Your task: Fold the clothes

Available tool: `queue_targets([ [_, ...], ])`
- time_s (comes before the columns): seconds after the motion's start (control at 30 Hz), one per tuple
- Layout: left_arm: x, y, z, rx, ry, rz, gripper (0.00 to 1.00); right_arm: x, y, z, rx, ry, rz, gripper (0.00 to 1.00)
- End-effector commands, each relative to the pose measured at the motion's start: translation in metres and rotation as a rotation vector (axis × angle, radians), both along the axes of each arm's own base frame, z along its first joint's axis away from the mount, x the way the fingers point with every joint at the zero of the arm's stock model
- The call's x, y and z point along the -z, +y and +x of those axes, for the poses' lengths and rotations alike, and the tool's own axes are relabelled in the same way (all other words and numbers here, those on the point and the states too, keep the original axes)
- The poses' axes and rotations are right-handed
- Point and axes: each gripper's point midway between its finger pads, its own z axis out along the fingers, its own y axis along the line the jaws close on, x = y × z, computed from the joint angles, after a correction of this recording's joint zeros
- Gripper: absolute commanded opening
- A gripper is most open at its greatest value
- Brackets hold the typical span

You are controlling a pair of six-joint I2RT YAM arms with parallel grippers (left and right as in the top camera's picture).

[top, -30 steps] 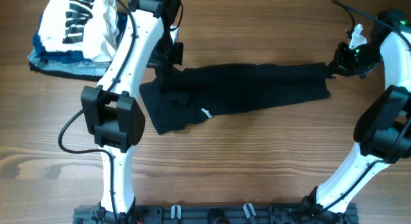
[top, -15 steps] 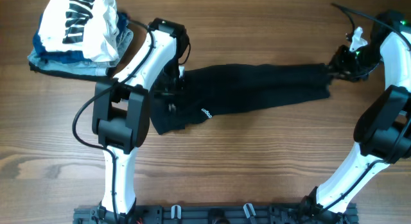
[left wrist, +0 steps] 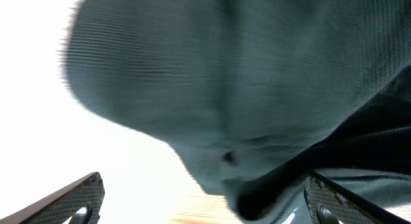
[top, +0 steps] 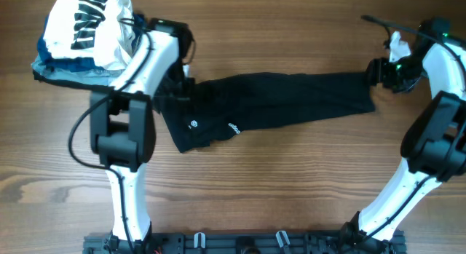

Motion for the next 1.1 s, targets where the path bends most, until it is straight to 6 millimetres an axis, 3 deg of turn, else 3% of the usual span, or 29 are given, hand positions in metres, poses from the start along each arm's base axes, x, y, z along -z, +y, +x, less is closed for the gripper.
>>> queue_targets([
  [0.0,-0.058,0.019,0.016,-0.05,-0.195,-0.02,1.0,0.031,0.021,-0.011,-0.036,0.062,0.096,0.67],
  [0.1,-0.097,0.023,0.032,-0.068,-0.369,-0.05,1.0,0.046,0.028,-0.024,-0.038,0.09,0.119,0.66],
  [0.17,-0.121,0.023,0.043,-0.073,-0.481,-0.069,1.0,0.059,0.033,-0.036,-0.016,0.122,0.135,0.6],
  [0.27,-0.141,0.022,0.052,-0.073,-0.571,-0.084,1.0,0.077,0.042,-0.054,0.101,0.193,0.161,0.53],
  [0.3,-0.142,0.022,0.052,-0.073,-0.577,-0.086,1.0,0.082,0.045,-0.059,0.126,0.21,0.166,0.47],
  [0.33,-0.142,0.022,0.052,-0.073,-0.577,-0.085,1.0,0.087,0.049,-0.064,0.147,0.228,0.173,0.35],
  [0.37,-0.142,0.022,0.052,-0.073,-0.576,-0.085,1.0,0.088,0.051,-0.066,0.161,0.238,0.177,0.16],
  [0.4,-0.142,0.022,0.052,-0.073,-0.576,-0.085,1.0,0.088,0.053,-0.065,0.182,0.243,0.188,0.09],
  [0.47,-0.142,0.022,0.053,-0.073,-0.58,-0.086,1.0,0.08,0.056,-0.057,0.186,0.207,0.224,0.04],
  [0.53,-0.142,0.022,0.054,-0.073,-0.583,-0.086,1.0,0.067,0.046,-0.042,0.213,0.164,0.218,0.04],
  [0.63,-0.142,0.022,0.054,-0.073,-0.583,-0.086,1.0,0.039,0.029,-0.022,0.231,0.098,0.202,0.04],
  [0.7,-0.142,0.022,0.054,-0.073,-0.583,-0.086,1.0,0.01,0.014,-0.008,0.247,0.05,0.19,0.04],
  [0.83,-0.142,0.022,0.054,-0.073,-0.584,-0.086,1.0,-0.027,-0.001,0.001,0.261,0.032,0.173,0.04],
  [0.97,-0.143,0.023,0.055,-0.073,-0.59,-0.081,1.0,-0.051,-0.003,0.007,0.256,0.007,0.172,0.04],
  [1.07,-0.143,0.025,0.057,-0.073,-0.601,-0.066,1.0,-0.071,0.011,0.008,0.184,-0.025,0.205,0.04],
])
